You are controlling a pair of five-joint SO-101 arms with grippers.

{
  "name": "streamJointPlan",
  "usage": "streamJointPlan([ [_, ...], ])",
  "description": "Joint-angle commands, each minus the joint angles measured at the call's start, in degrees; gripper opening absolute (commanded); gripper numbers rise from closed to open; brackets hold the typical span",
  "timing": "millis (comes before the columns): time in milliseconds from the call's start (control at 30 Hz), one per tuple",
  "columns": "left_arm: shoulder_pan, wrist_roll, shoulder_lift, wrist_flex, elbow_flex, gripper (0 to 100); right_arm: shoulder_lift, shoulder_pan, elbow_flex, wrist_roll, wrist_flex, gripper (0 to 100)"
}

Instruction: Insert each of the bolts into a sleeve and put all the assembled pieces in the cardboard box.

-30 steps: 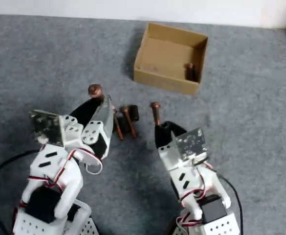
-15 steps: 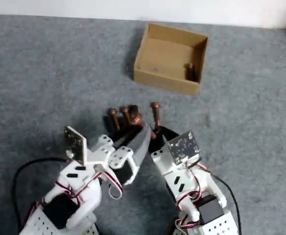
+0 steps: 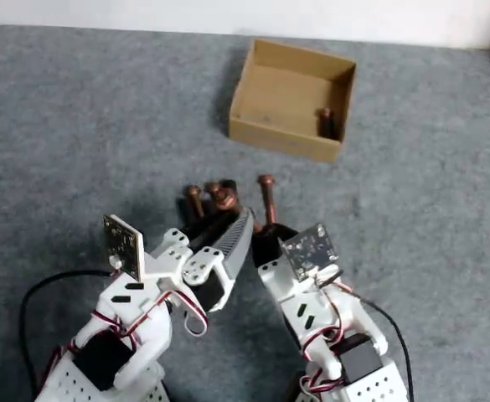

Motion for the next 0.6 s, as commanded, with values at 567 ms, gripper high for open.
streamJointPlan([
  [567, -0.3, 0.6, -0.7, -1.0, 1.9, 1, -0.7, -5.3, -8.9, 0.2, 4.5, 0.5],
])
